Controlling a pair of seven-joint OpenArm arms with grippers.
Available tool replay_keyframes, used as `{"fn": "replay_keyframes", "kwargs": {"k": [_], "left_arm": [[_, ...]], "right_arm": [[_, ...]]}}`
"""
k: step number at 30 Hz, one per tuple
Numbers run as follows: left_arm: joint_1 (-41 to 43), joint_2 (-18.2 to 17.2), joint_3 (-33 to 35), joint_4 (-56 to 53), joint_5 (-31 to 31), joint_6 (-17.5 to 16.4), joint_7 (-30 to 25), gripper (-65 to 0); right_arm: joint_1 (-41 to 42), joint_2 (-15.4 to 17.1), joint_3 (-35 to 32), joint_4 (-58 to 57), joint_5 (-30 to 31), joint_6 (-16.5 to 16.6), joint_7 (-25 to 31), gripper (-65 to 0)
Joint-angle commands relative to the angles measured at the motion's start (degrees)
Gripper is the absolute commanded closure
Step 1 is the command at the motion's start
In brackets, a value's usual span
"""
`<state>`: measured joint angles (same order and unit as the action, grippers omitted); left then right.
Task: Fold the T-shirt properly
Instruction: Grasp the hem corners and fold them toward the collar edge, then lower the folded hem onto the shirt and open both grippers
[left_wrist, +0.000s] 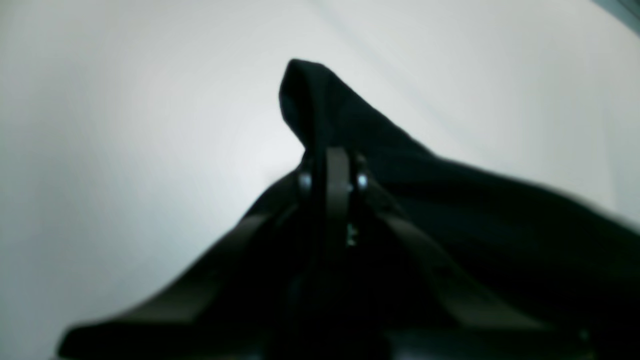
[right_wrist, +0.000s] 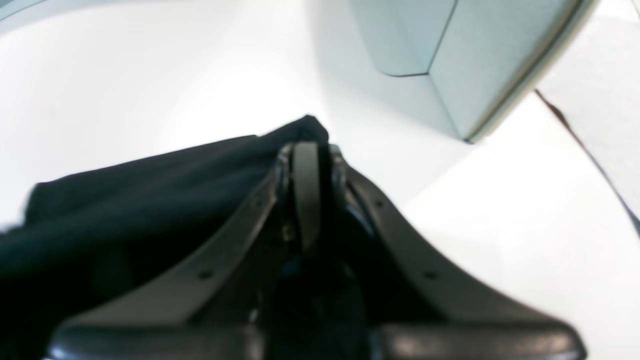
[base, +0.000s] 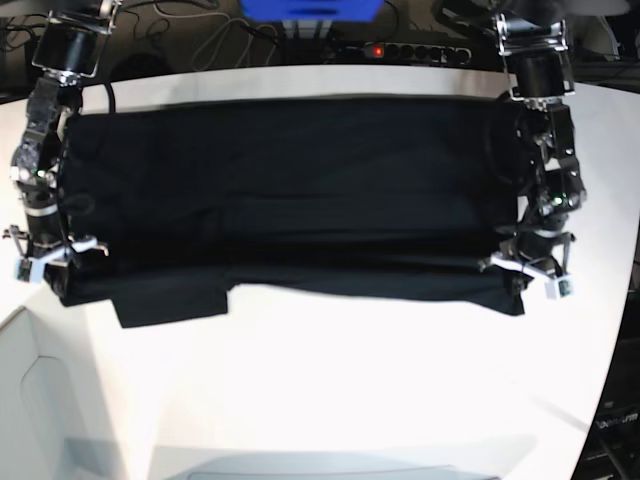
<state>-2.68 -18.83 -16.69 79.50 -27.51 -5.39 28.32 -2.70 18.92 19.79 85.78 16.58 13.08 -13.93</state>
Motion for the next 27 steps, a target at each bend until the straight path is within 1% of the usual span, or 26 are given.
{"fn": "replay_keyframes", "kwargs": {"k": [1,2,3,6,8,10,14,17,19,21,22,25,27], "left_arm": [[0.35,-0.73,-0.94,2.56,-0.23,-0.02,-1.46,0.0],[1.93,-0.73,-1.55,3.88,-0.23,-0.02,-1.46,0.0],[3.51,-0.64,-2.08,5.29,-0.23,-0.02,-1.46,0.0],[7.73,0.85,-3.75,8.10,-0.23,-0.11,-1.63,0.0],[9.93,2.17,-5.60,8.89,-0.23,-0.11,-1.55,0.0],[11.60,3.66,-6.92,8.80,-0.23,-0.19,-1.46,0.0],[13.97,5.25,-8.06,8.36,-0.23,-0.19,-1.46,0.0],[14.94,5.25,-7.71,8.63,-0.23,-0.19,-1.19,-0.3],[15.20,5.25,-8.06,9.07,-0.23,-0.11,1.44,-3.4],[14.94,5.25,-8.15,9.86,-0.23,-0.11,4.96,-9.7],[15.03,5.25,-8.41,10.47,-0.23,-0.11,5.84,-13.0],[15.38,6.04,-11.22,13.20,-0.23,-0.11,7.16,-23.6],[16.08,7.27,-13.51,15.13,-0.23,-0.11,7.16,-29.0]], "right_arm": [[-0.69,0.73,0.91,1.74,0.34,-0.20,1.67,0.0],[-2.00,0.29,1.70,2.44,0.34,-0.20,1.85,0.0],[-3.23,-0.06,2.58,3.23,0.34,0.50,1.76,0.0],[-6.40,-1.82,5.48,4.46,0.34,4.63,1.67,0.0],[-8.07,-3.05,6.89,4.55,0.34,6.39,1.67,0.0],[-9.92,-3.58,7.24,4.55,0.26,8.06,1.67,0.0],[-12.20,-4.02,7.24,4.29,0.17,10.79,1.67,0.0],[-12.82,-4.19,6.89,3.94,0.08,11.75,1.58,0.0],[-13.26,-4.19,6.80,4.02,0.08,11.75,1.58,-5.2],[-13.34,-4.28,7.07,4.46,0.08,11.75,1.58,-13.4],[-13.43,-4.28,7.15,4.82,0.08,11.75,1.58,-17.2],[-13.96,-4.37,7.24,7.28,0.08,11.75,1.58,-27.3],[-14.66,-4.37,7.24,9.12,0.17,11.75,1.58,-31.1]]}}
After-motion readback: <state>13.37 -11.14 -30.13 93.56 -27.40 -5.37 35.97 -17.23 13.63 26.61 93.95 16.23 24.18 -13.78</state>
